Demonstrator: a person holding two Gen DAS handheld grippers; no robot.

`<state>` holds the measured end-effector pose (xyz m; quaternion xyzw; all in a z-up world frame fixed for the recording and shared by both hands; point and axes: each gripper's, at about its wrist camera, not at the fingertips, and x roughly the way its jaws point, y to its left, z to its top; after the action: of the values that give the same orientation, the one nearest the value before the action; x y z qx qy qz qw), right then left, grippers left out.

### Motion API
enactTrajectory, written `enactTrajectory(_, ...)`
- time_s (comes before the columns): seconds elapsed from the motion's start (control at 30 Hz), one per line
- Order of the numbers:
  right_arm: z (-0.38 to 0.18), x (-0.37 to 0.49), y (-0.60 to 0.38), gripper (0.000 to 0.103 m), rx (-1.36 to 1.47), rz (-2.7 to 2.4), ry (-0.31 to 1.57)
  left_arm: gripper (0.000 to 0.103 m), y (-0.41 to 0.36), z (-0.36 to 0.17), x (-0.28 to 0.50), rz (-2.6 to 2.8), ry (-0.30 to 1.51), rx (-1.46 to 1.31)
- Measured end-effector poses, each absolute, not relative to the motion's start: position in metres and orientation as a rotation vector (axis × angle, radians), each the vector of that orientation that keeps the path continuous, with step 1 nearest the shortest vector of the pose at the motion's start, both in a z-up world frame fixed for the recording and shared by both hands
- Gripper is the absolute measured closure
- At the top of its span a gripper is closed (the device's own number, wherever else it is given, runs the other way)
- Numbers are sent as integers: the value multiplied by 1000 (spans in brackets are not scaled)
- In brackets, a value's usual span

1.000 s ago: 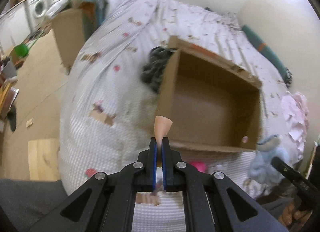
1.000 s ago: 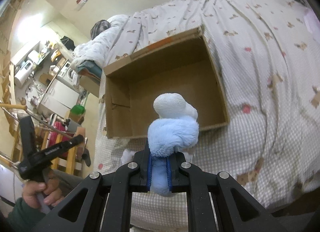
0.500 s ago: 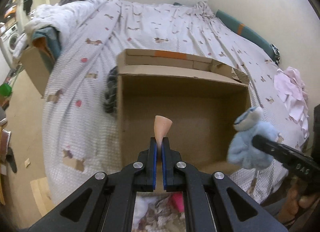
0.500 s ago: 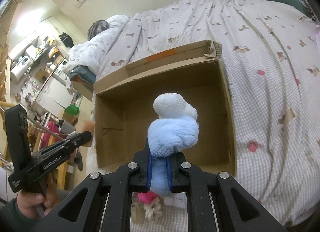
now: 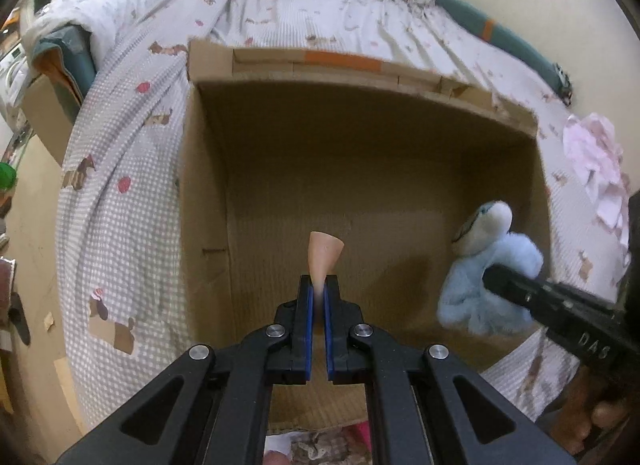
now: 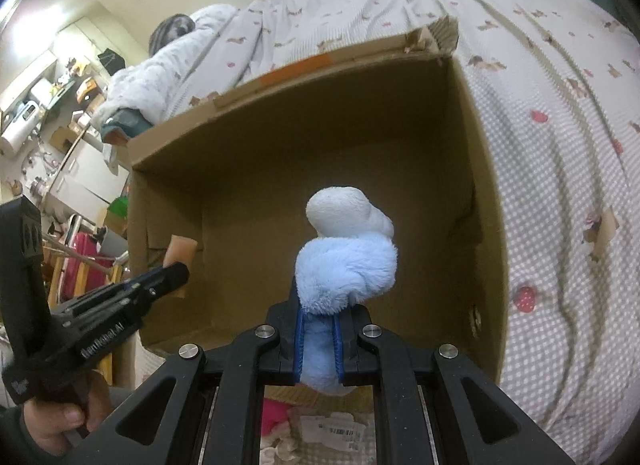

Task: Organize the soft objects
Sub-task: 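Carry the plush and tube over the box while the left tool releases the tube inside, then lower the blue plush into the box and open the right tool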

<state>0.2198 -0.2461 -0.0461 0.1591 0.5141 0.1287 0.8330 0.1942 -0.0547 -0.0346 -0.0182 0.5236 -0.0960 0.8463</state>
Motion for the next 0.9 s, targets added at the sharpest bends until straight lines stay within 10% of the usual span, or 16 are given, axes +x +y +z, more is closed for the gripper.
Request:
enactTrajectory(0.57, -76, 236, -242, 89, 357, 278, 1194, 89, -58, -49, 201, -197, 1101, -12)
enactTrajectory(0.9, -69, 233, -249, 82, 383, 270, 1164, 26, -61, -35, 199, -207, 1055, -23)
